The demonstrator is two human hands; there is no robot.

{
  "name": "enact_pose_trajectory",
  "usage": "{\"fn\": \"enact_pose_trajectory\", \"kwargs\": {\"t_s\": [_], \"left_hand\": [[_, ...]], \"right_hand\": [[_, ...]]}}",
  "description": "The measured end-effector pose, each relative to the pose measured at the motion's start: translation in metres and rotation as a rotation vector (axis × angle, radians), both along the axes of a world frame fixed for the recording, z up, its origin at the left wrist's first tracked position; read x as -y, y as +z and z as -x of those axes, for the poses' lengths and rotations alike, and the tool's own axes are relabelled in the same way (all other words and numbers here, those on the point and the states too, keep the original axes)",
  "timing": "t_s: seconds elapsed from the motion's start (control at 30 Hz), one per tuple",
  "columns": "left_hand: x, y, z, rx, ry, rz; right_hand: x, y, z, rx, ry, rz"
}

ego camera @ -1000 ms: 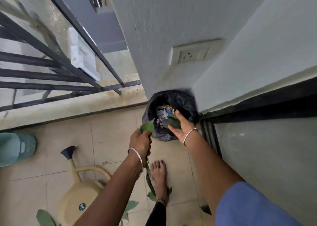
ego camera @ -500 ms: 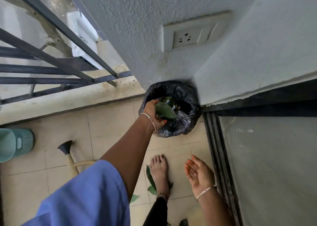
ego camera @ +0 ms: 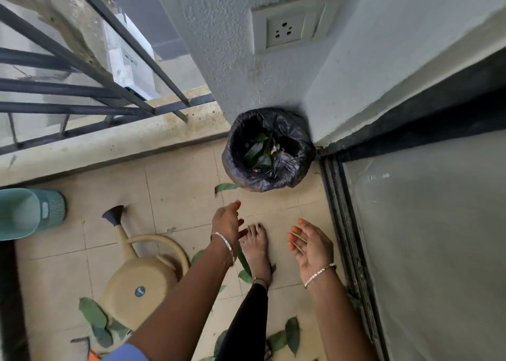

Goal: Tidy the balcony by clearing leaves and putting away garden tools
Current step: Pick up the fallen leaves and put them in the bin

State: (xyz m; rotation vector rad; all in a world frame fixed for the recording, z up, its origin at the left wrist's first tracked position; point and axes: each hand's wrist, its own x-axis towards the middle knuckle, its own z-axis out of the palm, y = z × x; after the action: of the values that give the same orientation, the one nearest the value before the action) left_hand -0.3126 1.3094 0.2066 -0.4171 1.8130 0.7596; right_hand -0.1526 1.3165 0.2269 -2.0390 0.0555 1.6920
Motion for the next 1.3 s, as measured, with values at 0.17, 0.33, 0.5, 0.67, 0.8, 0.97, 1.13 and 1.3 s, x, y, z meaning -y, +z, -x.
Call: {"fn": "enact_pose_trajectory", "kwargs": {"t_s": [0.17, 0.33, 0.5, 0.67, 0.8, 0.97, 1.13, 1.3], "left_hand": [[0.050, 0.039, -0.014, -0.027, -0.009, -0.122], [0.091, 0.114, -0.031, -0.073, -0.064, -0.336], [0.158, 0.204, -0.054, -0.080, -0.128, -0.470], [0.242, 0.296, -0.076, -0.067, -0.132, -0.572], [0.298, 0.365, -0.098, -0.019, -0.165, -0.627], [0.320, 0.450, -0.132, 0.037, -0.393, -0.751], [0.323, 0.523, -0.177, 0.123, -0.559, -0.892], [0.347, 0.570, -0.223, 0.208, -0.803, -0.984]], "right_hand": [[0.025, 0.048, -0.003, 0.025, 0.062, -0.140], [0.080, 0.121, -0.017, 0.009, 0.074, -0.306], [0.160, 0.208, -0.045, 0.025, 0.041, -0.452], [0.245, 0.298, -0.081, 0.039, -0.076, -0.520], [0.302, 0.369, -0.108, 0.038, -0.090, -0.567], [0.343, 0.465, -0.137, 0.080, -0.215, -0.733], [0.392, 0.540, -0.164, 0.172, -0.355, -0.889], [0.458, 0.586, -0.181, 0.302, -0.510, -0.970]]}}
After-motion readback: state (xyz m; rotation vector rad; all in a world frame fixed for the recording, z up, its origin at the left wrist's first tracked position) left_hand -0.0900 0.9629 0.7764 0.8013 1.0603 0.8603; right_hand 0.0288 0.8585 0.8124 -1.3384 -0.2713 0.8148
